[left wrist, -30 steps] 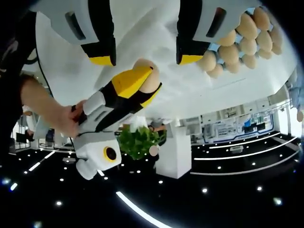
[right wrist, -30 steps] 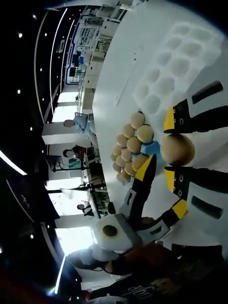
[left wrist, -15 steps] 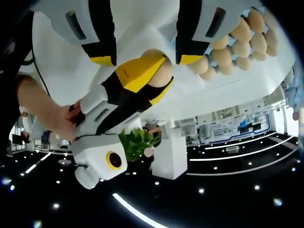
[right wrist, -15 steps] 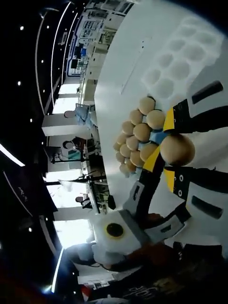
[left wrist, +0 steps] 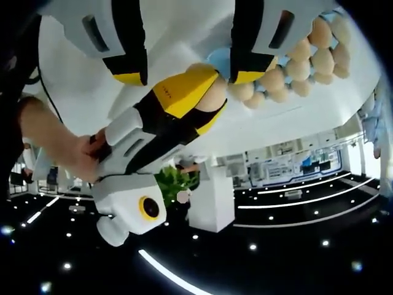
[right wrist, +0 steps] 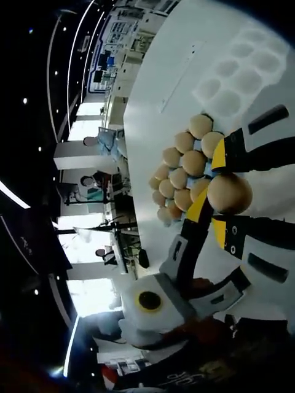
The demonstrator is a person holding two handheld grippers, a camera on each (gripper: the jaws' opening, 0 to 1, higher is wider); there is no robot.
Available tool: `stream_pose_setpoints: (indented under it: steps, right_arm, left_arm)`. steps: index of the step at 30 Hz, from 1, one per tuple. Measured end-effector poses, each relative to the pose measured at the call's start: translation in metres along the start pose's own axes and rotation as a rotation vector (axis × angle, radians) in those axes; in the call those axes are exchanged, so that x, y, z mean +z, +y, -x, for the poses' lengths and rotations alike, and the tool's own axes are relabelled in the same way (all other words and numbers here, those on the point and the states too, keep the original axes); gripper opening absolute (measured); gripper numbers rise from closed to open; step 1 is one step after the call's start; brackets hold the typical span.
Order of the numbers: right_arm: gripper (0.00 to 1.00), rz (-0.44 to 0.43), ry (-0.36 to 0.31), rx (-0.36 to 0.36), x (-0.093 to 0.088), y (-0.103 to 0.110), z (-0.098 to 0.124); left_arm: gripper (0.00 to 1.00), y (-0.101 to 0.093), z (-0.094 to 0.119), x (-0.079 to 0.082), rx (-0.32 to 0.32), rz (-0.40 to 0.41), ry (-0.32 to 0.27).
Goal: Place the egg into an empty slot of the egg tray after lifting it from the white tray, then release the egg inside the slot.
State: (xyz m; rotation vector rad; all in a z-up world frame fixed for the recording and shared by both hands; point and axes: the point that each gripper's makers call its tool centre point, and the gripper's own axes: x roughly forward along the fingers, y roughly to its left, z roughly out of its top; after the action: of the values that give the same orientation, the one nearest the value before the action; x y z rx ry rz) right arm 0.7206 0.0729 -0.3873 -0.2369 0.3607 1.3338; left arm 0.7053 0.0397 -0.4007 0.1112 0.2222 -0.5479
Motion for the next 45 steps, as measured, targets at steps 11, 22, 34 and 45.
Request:
stream_pose_setpoints:
  steps: [11,22,34,45]
  right_arm:
    - [0.29,0.002,0.014,-0.009,-0.004,-0.009,-0.013]
    - [0.29,-0.004,0.039,-0.015,-0.009,-0.020,-0.025]
    - [0.29,-0.010,0.063,-0.019,-0.016,-0.025,-0.032]
    - [0.29,-0.004,0.095,-0.021,-0.027,-0.028,-0.039]
  left_arm:
    - [0.61,0.020,0.009,-0.002,0.048,0.027,-0.026]
    - [0.64,0.033,0.016,0.000,0.062,0.034,-0.042]
    - [0.65,0.039,0.018,0.000,0.062,0.039,-0.047]
    - [0.65,0.041,0.022,-0.002,0.067,0.044,-0.050]
